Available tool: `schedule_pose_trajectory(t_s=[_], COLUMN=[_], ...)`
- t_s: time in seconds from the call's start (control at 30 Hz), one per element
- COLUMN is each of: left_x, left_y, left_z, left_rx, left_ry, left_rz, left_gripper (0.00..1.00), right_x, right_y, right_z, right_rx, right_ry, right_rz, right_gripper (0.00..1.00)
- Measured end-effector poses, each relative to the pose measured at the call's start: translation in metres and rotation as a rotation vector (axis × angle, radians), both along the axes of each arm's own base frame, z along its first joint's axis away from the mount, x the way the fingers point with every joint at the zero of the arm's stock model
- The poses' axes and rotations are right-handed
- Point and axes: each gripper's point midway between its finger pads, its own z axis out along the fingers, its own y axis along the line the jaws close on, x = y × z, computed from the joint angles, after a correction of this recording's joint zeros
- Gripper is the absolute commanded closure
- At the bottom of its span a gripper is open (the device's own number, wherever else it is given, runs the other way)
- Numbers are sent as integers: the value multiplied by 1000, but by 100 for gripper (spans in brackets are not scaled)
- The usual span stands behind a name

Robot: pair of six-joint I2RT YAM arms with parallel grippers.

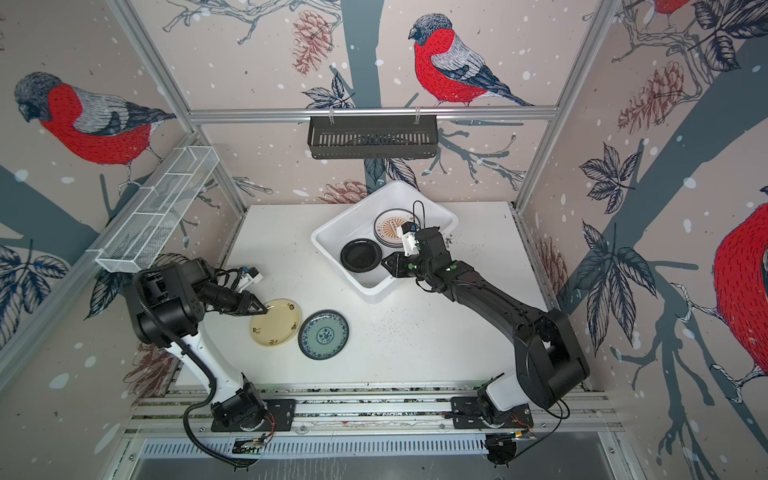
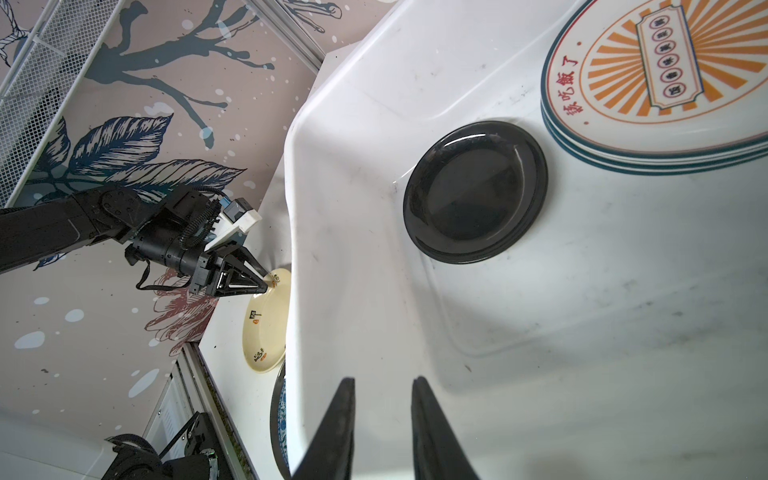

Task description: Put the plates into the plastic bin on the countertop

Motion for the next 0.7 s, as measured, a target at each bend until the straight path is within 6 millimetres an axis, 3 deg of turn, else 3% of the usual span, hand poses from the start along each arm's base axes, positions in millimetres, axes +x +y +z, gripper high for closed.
schedule_pose_trajectory(t_s=[0.7], left_x=[2], left_y=[-1], left_z=[-4], left_rx=[4], left_ry=[-16], left_rz=[19], left_gripper=[88], right_x=[1], right_y=[2], right_z=[-6], right_rx=[-1], right_ry=[7], right_rz=[1], right_gripper=[75])
